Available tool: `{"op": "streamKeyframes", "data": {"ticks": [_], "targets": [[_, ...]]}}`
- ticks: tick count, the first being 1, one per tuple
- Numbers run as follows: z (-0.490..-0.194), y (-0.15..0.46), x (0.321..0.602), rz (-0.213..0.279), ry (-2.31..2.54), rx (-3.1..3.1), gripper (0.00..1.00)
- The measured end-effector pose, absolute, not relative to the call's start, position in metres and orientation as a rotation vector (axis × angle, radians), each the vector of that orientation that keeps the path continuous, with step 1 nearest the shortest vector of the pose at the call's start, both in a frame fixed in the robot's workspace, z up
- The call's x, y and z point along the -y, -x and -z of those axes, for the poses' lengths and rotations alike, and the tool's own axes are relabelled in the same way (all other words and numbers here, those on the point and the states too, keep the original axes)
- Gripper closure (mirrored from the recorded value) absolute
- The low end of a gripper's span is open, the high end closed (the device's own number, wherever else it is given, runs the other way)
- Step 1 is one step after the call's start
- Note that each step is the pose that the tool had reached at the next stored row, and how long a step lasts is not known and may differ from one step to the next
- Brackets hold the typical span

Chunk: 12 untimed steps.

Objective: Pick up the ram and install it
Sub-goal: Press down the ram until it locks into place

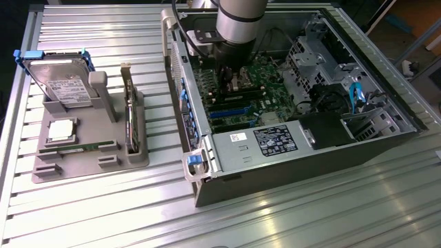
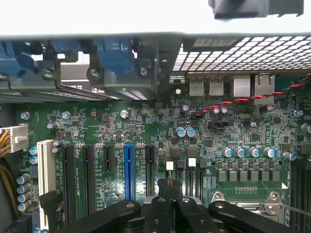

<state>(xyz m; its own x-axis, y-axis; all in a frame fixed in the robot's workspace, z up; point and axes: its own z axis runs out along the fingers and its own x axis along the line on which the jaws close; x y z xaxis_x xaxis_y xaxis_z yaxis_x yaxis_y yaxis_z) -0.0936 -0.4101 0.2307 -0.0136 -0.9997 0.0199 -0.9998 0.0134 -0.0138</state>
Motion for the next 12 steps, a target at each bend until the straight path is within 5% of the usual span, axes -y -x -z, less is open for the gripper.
{"op": "streamKeyframes", "data": {"ticks": [12], "targets": [[-0.2307, 0.0936, 0.4102, -0.037, -2.203, 2.233, 0.89]]}}
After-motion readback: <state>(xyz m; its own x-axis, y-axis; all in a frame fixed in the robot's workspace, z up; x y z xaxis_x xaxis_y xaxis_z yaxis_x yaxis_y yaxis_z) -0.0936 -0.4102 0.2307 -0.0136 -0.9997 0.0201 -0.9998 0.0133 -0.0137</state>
